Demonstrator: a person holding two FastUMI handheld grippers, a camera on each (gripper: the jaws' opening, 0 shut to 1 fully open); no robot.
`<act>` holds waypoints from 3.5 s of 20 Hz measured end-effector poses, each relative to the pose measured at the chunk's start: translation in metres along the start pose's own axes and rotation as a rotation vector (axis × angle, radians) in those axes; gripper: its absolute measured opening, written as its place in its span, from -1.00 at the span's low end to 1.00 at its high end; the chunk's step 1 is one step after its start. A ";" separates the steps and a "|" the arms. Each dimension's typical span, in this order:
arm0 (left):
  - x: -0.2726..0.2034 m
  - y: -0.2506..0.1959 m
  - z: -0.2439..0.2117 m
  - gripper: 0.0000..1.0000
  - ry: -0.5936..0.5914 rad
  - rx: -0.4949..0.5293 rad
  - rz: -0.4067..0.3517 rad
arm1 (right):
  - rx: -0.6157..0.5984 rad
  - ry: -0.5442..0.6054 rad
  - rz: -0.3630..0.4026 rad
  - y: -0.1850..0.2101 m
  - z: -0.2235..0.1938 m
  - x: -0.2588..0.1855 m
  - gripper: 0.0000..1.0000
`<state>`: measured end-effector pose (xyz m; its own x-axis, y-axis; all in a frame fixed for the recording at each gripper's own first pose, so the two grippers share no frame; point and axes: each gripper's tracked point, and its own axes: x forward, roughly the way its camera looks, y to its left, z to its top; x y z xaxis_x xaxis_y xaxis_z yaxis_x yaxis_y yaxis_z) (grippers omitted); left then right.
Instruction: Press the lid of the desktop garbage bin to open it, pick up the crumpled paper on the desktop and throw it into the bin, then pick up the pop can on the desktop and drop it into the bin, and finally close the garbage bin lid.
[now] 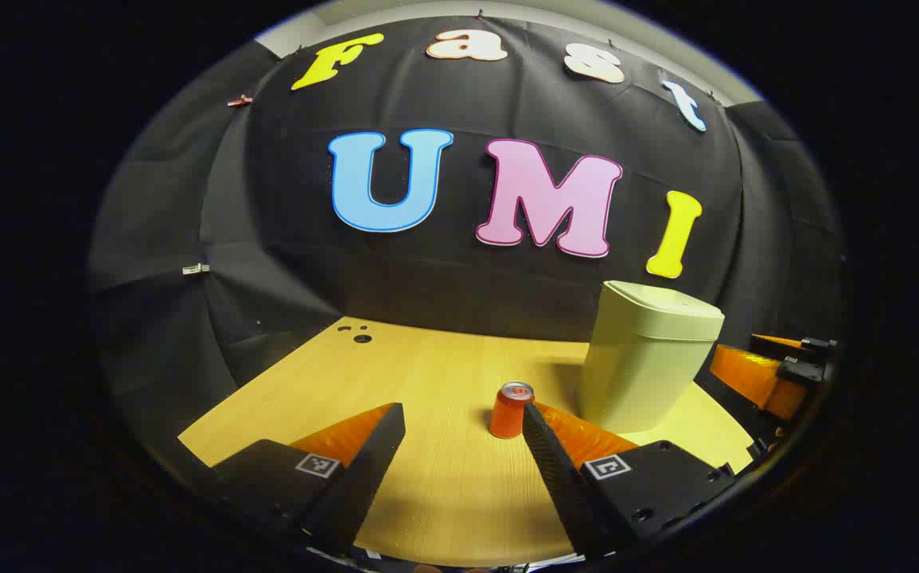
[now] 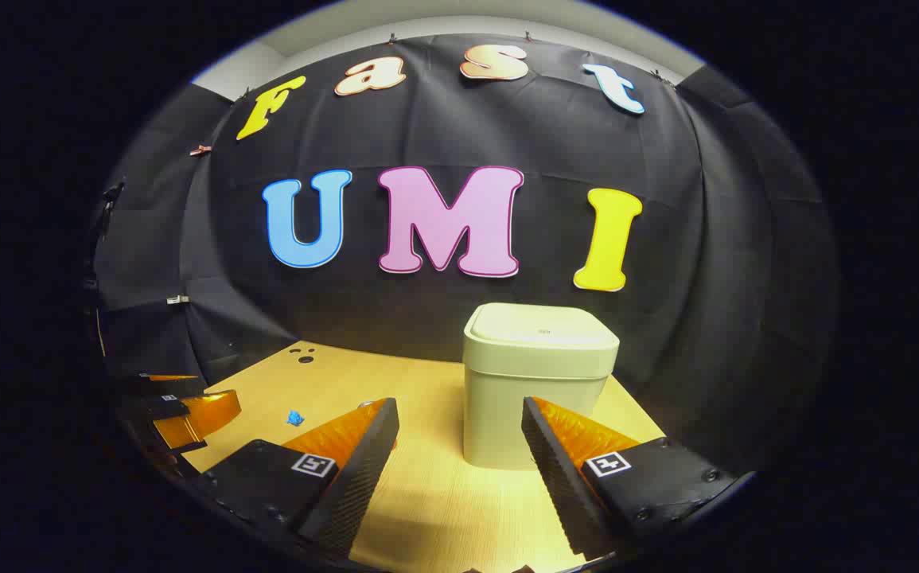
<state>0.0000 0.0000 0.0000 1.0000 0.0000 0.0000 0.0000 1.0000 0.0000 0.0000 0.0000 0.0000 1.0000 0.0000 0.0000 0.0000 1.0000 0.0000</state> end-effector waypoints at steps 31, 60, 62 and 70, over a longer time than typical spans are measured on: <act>0.046 -0.007 -0.011 0.92 0.032 0.058 -0.029 | -0.021 0.063 -0.058 -0.021 -0.006 0.034 -0.77; 0.033 0.025 -0.033 0.92 0.089 0.037 0.142 | 0.022 0.003 -0.070 -0.097 0.084 0.148 -0.90; 0.031 0.028 -0.036 0.92 0.097 0.022 0.179 | 0.016 0.018 -0.069 -0.103 0.078 0.158 -0.90; 0.025 0.015 -0.058 0.92 0.145 -0.006 0.296 | -0.002 0.088 -0.002 -0.107 0.041 0.176 -0.89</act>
<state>0.0248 0.0152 -0.0584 0.9463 0.2899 -0.1429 -0.2908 0.9567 0.0156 0.1764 -0.1074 0.0407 0.9961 -0.0021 -0.0878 0.0020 1.0000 -0.0018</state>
